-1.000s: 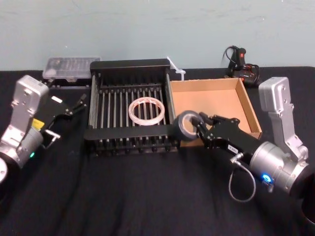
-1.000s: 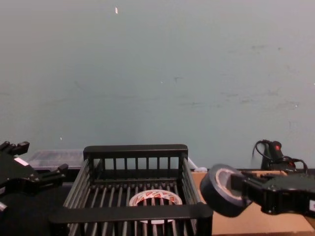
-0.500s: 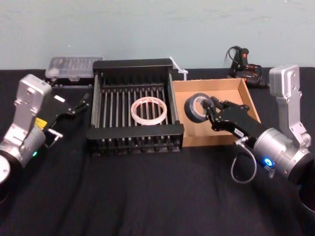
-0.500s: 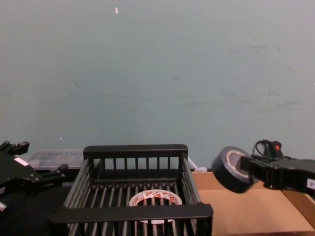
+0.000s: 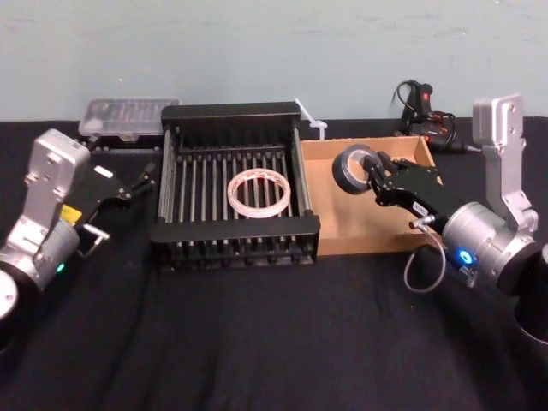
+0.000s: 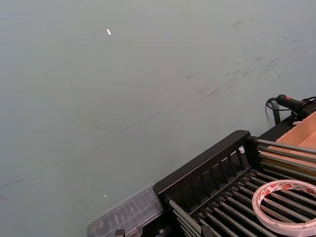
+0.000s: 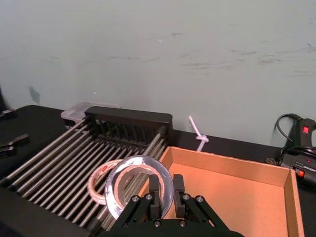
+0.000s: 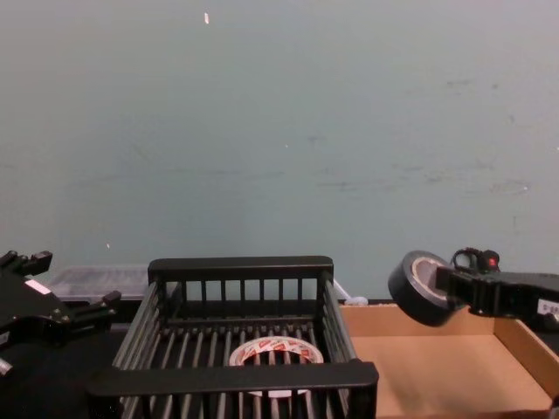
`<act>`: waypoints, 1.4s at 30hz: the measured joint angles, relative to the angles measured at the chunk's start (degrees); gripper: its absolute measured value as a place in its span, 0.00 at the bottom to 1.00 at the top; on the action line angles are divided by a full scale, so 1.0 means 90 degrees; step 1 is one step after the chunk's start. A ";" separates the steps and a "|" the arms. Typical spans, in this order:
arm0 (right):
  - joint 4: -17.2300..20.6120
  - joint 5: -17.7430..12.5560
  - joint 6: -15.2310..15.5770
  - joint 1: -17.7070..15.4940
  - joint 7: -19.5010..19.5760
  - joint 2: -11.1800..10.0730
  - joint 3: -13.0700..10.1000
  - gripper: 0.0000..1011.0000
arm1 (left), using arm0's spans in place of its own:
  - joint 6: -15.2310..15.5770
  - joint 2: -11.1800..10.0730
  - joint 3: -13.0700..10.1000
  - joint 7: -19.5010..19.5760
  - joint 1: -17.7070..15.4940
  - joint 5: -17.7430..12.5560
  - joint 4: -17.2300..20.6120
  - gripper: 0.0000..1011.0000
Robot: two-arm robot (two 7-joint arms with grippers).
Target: Pick up the white tape and place it into the black box , Pick up the silver tape and place it into the brown box.
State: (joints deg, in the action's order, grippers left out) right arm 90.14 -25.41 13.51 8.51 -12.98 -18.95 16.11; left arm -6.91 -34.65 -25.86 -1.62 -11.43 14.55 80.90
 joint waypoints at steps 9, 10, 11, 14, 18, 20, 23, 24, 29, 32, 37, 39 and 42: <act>-0.0514 0.0141 0.0087 0.0370 0.0073 0.0169 0.0037 0.17 | 0.0000 0.0000 0.0000 0.0000 0.0000 0.0000 0.0000 0.99; -0.0563 0.0156 0.0097 0.0401 0.0077 0.0182 0.0039 0.17 | 0.0000 0.0000 0.0000 0.0000 0.0000 0.0000 0.0000 0.99; -0.0606 0.0166 0.0106 0.0426 0.0082 0.0196 0.0040 0.17 | 0.0000 0.0000 0.0000 0.0000 0.0000 0.0000 0.0000 0.99; -0.0765 0.0191 0.0137 0.0518 0.0091 0.0255 0.0036 0.17 | 0.0000 0.0000 0.0000 0.0000 0.0000 0.0000 0.0000 0.99; -0.0975 0.0198 0.0185 0.0633 0.0092 0.0328 0.0020 0.17 | 0.0000 0.0000 0.0000 0.0000 0.0000 0.0000 0.0000 0.99; -0.1097 0.0225 0.0207 0.0701 0.0094 0.0369 0.0023 0.17 | 0.0000 0.0000 0.0000 0.0000 0.0000 0.0000 0.0000 0.99; -0.1230 0.0274 0.0230 0.0770 0.0098 0.0410 0.0043 0.17 | 0.0000 0.0000 0.0000 0.0000 0.0000 0.0000 0.0000 0.99; -0.1263 0.0284 0.0235 0.0785 0.0100 0.0420 0.0047 0.17 | 0.0000 0.0000 0.0000 0.0000 0.0000 0.0000 0.0000 0.99; -0.1489 0.0352 0.0267 0.0868 0.0112 0.0478 0.0041 0.17 | 0.0000 0.0000 0.0000 0.0000 0.0000 0.0000 0.0000 0.99; -0.1598 0.0384 0.0284 0.0907 0.0113 0.0495 0.0024 0.17 | 0.0000 0.0000 0.0000 0.0000 0.0000 0.0000 0.0000 0.99; -0.1746 0.0451 0.0292 0.0978 0.0105 0.0525 0.0009 0.17 | 0.0000 0.0000 0.0000 0.0000 0.0000 0.0000 0.0000 0.99; -0.1848 0.0476 0.0299 0.1033 0.0070 0.0538 0.0009 0.17 | 0.0000 0.0000 0.0000 0.0000 0.0000 0.0000 0.0000 0.99; -0.1880 0.0484 0.0302 0.1050 0.0052 0.0541 0.0009 0.17 | 0.0000 0.0000 0.0000 0.0000 0.0000 0.0000 0.0000 0.99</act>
State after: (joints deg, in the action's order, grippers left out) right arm 73.21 -21.06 16.23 17.96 -12.51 -14.08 16.20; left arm -6.91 -34.65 -25.86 -1.62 -11.43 14.55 80.90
